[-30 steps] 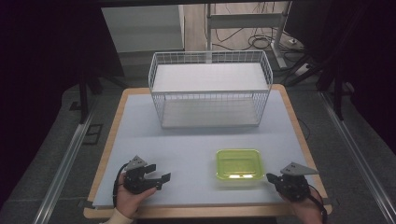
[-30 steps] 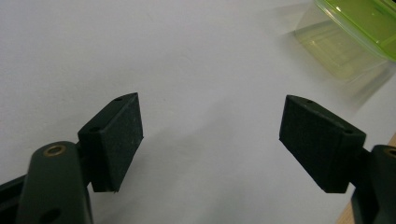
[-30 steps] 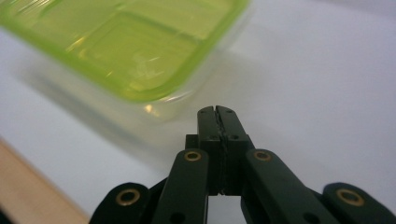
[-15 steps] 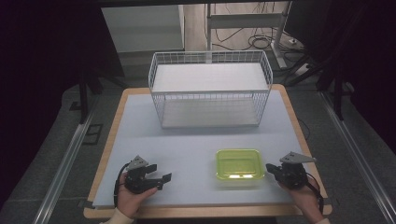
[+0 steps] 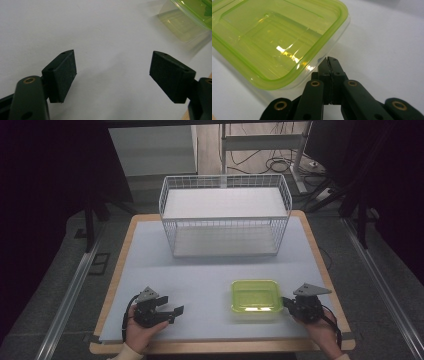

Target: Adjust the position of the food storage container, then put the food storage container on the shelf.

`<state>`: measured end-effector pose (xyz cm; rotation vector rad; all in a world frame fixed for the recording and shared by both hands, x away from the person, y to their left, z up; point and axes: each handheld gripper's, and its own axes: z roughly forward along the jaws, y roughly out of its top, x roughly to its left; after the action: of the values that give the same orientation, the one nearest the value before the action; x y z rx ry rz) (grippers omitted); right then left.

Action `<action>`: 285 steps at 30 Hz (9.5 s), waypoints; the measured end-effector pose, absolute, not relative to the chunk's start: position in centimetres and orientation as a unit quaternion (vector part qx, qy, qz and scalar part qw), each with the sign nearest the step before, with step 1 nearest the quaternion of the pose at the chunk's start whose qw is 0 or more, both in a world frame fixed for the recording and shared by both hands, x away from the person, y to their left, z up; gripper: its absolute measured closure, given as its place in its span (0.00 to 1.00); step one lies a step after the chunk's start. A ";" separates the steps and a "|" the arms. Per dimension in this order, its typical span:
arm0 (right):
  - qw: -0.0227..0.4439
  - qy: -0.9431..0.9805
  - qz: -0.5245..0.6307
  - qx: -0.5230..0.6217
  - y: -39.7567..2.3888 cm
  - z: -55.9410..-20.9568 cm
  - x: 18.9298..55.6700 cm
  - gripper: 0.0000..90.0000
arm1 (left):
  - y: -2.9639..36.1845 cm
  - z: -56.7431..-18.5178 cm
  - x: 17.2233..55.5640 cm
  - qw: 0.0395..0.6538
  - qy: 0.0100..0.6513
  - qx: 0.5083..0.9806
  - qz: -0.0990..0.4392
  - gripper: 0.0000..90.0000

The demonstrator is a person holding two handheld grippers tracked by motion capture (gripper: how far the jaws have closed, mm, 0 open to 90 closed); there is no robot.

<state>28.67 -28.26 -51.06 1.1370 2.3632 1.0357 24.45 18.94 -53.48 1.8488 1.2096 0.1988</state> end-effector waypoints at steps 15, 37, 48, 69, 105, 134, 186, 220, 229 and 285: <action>0.158 0.837 0.359 0.382 -26.2 -51.2 29.2 1.00 | 19.0 -53.5 24.5 0.445 0.489 0.746 0.080 0.23; 0.148 0.858 0.352 0.342 -20.8 -51.5 30.3 1.00 | 19.1 -53.5 24.4 0.444 0.489 0.747 0.079 0.23; 0.142 0.866 0.351 0.328 -18.6 -51.9 30.6 1.00 | 19.1 -53.5 24.4 0.444 0.489 0.747 0.079 0.23; 0.127 0.836 0.387 0.368 -23.2 -50.6 29.9 1.00 | 19.3 -53.6 24.5 0.440 0.496 0.745 0.077 0.23; -0.005 0.780 0.480 0.402 -24.7 -48.9 30.6 0.45 | 17.3 -51.4 27.2 0.484 0.532 0.692 -0.056 0.28; -0.062 0.761 0.470 0.443 -22.4 -50.2 33.1 0.61 | 14.4 -52.5 30.7 0.475 0.533 0.690 -0.116 0.40; -0.136 0.747 0.451 0.468 -21.4 -51.3 34.2 0.80 | 13.9 -52.9 30.6 0.474 0.516 0.699 -0.146 0.79; -0.151 0.723 0.484 0.470 -22.0 -50.0 33.8 0.91 | 14.7 -51.3 30.0 0.500 0.503 0.692 -0.135 0.90; -0.137 0.722 0.496 0.462 -21.9 -49.1 33.3 0.91 | 14.9 -50.4 29.8 0.508 0.496 0.693 -0.130 0.90; -0.067 0.724 0.547 0.415 -21.0 -37.7 36.5 0.91 | 15.5 -39.2 33.2 0.550 0.462 0.693 -0.065 0.90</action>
<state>36.54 -21.02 -37.68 1.3632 2.3775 1.7955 33.19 15.52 -39.23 1.6404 1.0945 -0.1543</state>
